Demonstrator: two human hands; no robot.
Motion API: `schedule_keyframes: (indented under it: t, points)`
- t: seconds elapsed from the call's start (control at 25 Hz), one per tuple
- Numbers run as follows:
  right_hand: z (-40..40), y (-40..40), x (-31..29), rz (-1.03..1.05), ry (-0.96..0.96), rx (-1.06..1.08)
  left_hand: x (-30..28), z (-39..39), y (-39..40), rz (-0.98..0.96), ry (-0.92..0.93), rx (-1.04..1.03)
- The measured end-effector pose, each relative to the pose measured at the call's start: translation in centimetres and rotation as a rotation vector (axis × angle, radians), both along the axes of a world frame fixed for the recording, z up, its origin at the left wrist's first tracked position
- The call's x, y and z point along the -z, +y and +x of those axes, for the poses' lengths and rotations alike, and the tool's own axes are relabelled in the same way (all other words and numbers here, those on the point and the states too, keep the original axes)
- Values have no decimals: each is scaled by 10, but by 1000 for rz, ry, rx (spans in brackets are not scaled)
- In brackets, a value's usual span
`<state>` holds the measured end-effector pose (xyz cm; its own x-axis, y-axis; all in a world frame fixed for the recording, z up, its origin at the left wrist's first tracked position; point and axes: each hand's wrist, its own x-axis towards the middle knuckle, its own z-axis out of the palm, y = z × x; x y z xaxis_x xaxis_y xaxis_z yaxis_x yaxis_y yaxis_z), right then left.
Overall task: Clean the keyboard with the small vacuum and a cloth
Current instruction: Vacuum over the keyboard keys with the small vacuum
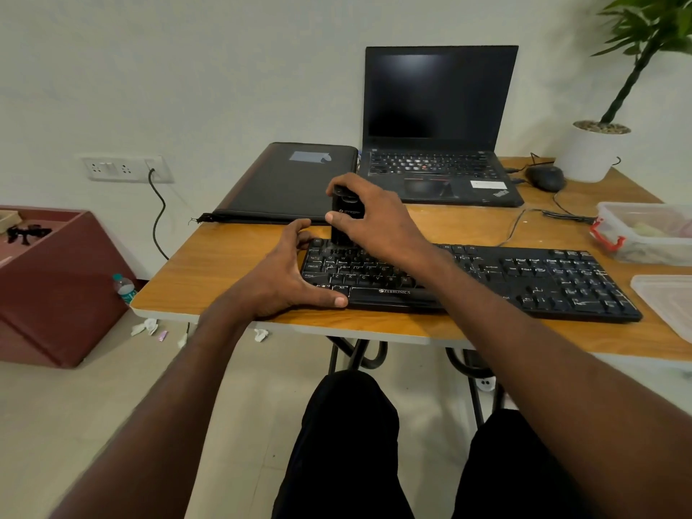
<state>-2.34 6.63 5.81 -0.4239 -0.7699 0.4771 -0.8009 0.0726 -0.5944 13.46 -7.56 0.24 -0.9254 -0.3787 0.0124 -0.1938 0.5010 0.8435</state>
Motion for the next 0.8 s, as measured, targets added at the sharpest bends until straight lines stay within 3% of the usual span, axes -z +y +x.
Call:
schedule_keyframes:
  t: [0.28,0.48,0.6,0.64,0.8]
  points:
    - [-53,78,-11,120,-90,165,-2,0,0,-1,-10,-9]
    - [-74,107,-19,158,43,358,-4,1,2,-29,-23,-17]
    - [-69,101,-15,-44,-233,299,-6,1,3,-31,-30,-21]
    - [-67,99,-13,-46,-233,283,-7,1,4,-29,-38,-21]
    - [-69,107,-21,145,155,474,-18,3,9,-49,-133,6]
